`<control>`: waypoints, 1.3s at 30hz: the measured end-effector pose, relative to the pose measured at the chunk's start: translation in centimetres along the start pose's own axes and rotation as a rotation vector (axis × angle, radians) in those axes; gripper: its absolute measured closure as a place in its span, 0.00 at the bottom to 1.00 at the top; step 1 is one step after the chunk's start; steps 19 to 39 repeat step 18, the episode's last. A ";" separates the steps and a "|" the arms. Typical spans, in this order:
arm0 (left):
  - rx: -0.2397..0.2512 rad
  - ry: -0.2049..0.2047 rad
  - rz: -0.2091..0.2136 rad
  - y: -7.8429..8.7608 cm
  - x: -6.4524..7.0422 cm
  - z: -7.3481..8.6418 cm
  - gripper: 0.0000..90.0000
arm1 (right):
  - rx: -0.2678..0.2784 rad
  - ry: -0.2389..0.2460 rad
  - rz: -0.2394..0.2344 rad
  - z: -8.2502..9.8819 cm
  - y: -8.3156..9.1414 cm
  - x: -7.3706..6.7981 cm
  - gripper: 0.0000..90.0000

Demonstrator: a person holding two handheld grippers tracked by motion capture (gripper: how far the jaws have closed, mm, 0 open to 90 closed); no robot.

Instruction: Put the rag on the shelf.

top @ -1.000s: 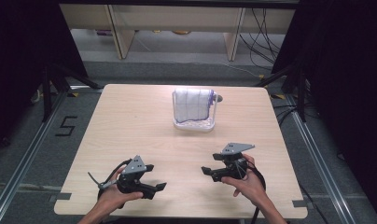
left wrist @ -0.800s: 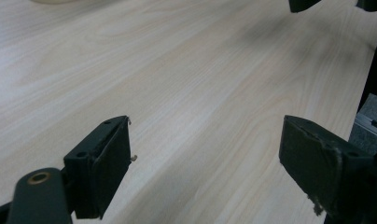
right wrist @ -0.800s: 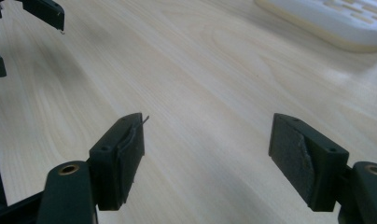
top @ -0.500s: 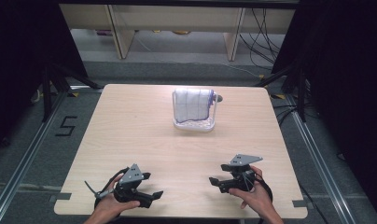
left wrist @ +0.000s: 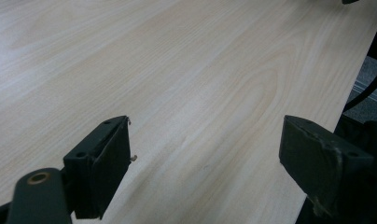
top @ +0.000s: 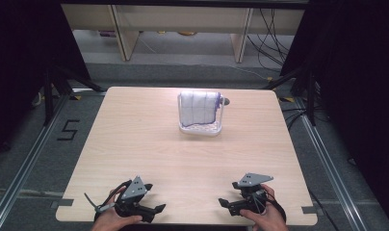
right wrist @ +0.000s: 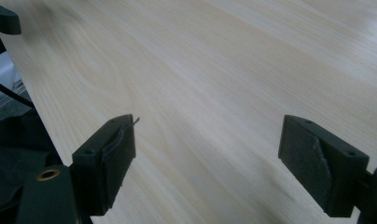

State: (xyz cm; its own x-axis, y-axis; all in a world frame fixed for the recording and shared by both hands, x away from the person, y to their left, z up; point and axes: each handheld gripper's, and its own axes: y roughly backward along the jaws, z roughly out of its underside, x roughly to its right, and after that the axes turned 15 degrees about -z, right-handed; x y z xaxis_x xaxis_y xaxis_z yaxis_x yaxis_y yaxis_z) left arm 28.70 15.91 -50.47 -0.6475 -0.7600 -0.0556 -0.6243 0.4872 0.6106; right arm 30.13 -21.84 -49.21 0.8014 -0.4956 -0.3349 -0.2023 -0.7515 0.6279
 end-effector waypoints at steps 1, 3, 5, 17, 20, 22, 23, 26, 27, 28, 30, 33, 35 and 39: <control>-0.001 0.002 -0.003 0.0 0.1 0.1 0.18 | -0.005 -0.007 -0.001 0.1 0.1 -0.1 0.22; -0.011 -0.018 -0.014 -0.1 0.0 0.1 0.18 | 0.000 -0.015 0.000 0.2 0.2 -0.1 0.22; -0.014 -0.015 -0.012 -0.2 0.0 0.1 0.18 | -0.001 -0.008 0.002 0.3 0.2 -0.1 0.22; -0.037 -0.021 -0.030 -0.4 -0.6 0.3 0.18 | -0.018 -0.001 0.002 0.3 0.0 -0.1 0.22; -0.037 -0.019 -0.020 -0.3 -0.6 0.3 0.18 | -0.018 -0.002 0.001 0.3 0.0 -0.1 0.22; -0.037 -0.019 -0.020 -0.3 -0.6 0.3 0.18 | -0.018 -0.002 0.001 0.3 0.0 -0.1 0.22; -0.037 -0.019 -0.020 -0.3 -0.6 0.3 0.18 | -0.018 -0.002 0.001 0.3 0.0 -0.1 0.22; -0.037 -0.019 -0.020 -0.3 -0.6 0.3 0.18 | -0.018 -0.002 0.001 0.3 0.0 -0.1 0.22; -0.037 -0.019 -0.020 -0.3 -0.6 0.3 0.18 | -0.018 -0.002 0.001 0.3 0.0 -0.1 0.22; -0.037 -0.019 -0.020 -0.3 -0.6 0.3 0.18 | -0.018 -0.002 0.001 0.3 0.0 -0.1 0.22; -0.037 -0.019 -0.020 -0.3 -0.6 0.3 0.18 | -0.018 -0.002 0.001 0.3 0.0 -0.1 0.22; -0.037 -0.019 -0.020 -0.3 -0.6 0.3 0.18 | -0.018 -0.002 0.001 0.3 0.0 -0.1 0.22; -0.037 -0.019 -0.020 -0.3 -0.6 0.3 0.18 | -0.018 -0.002 0.001 0.3 0.0 -0.1 0.22; -0.037 -0.019 -0.020 -0.3 -0.6 0.3 0.18 | -0.018 -0.002 0.001 0.3 0.0 -0.1 0.22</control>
